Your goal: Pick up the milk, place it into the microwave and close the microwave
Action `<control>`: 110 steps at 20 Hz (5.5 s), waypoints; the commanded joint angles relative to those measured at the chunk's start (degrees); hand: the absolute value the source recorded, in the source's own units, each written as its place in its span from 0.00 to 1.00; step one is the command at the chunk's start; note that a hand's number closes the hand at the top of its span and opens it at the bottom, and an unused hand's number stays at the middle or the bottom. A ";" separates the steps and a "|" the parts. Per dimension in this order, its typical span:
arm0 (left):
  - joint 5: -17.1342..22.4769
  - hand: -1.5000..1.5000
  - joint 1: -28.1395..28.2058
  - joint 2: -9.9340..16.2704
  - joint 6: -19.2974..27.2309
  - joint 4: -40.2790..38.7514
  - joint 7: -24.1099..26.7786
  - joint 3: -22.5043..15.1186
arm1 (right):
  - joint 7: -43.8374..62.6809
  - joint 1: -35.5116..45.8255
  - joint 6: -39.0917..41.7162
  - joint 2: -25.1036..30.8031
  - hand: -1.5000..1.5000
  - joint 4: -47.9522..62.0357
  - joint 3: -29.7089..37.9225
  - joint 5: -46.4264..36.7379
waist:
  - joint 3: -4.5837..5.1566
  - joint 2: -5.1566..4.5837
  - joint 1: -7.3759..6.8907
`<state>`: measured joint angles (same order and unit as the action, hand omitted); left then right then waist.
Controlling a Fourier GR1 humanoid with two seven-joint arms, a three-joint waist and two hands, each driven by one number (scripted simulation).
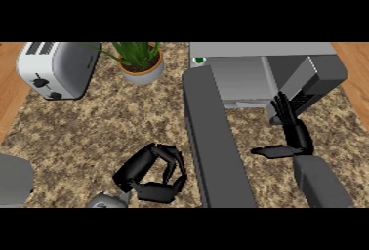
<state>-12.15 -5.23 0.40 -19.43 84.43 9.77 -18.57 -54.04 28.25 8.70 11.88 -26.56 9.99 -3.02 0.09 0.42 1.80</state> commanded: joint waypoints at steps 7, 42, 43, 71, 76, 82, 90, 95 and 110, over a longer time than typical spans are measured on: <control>1.50 1.00 -4.21 -0.39 5.79 -14.87 5.77 -13.45 | 6.80 -18.08 5.98 3.02 0.00 -26.68 -2.48 3.93 | 0.15 0.12 1.59; 43.60 1.00 -40.01 -0.39 53.87 -29.66 6.42 -32.66 | 29.58 -22.93 27.96 13.32 0.00 -61.74 -3.52 27.74 | 0.22 -2.90 12.70; 44.79 1.00 -40.97 -0.39 54.33 -29.96 5.84 -31.78 | 30.08 -23.08 27.42 12.73 0.00 -62.36 -3.58 28.55 | 0.25 -2.92 13.55; 61.38 1.00 -49.02 -0.40 52.57 -41.04 20.41 -22.14 | 38.12 -17.96 29.79 18.59 0.00 -66.22 -1.91 40.41 | 0.22 -5.43 17.95; 62.90 1.00 -48.41 -0.40 52.57 -41.74 22.33 -22.96 | 39.38 -17.31 30.24 19.96 0.00 -66.33 -1.56 42.08 | 0.21 -5.70 18.43; 64.15 1.00 -49.85 -0.40 52.41 -42.39 23.98 -23.43 | 40.58 -16.44 29.84 20.69 0.00 -66.07 -1.04 44.27 | 0.11 -5.73 18.33; 66.05 1.00 -49.68 -0.40 52.19 -43.50 26.23 -23.77 | 41.71 -15.83 29.56 21.92 0.00 -66.50 -0.22 46.24 | 0.09 -5.92 18.68; 67.54 1.00 -50.00 -0.40 52.13 -43.36 27.00 -24.20 | 42.96 -15.28 30.06 23.40 0.00 -65.90 0.14 47.69 | 0.07 -6.09 18.96; 70.12 1.00 -51.25 -0.40 52.09 -44.78 29.87 -25.71 | 45.46 -14.44 33.77 25.54 0.00 -66.70 -1.75 52.93 | -0.04 -6.06 18.95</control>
<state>56.57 -52.17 -0.02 33.78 44.44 41.68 -46.36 -9.24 13.82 41.80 36.82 -93.36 8.55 48.80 -0.06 -4.91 20.24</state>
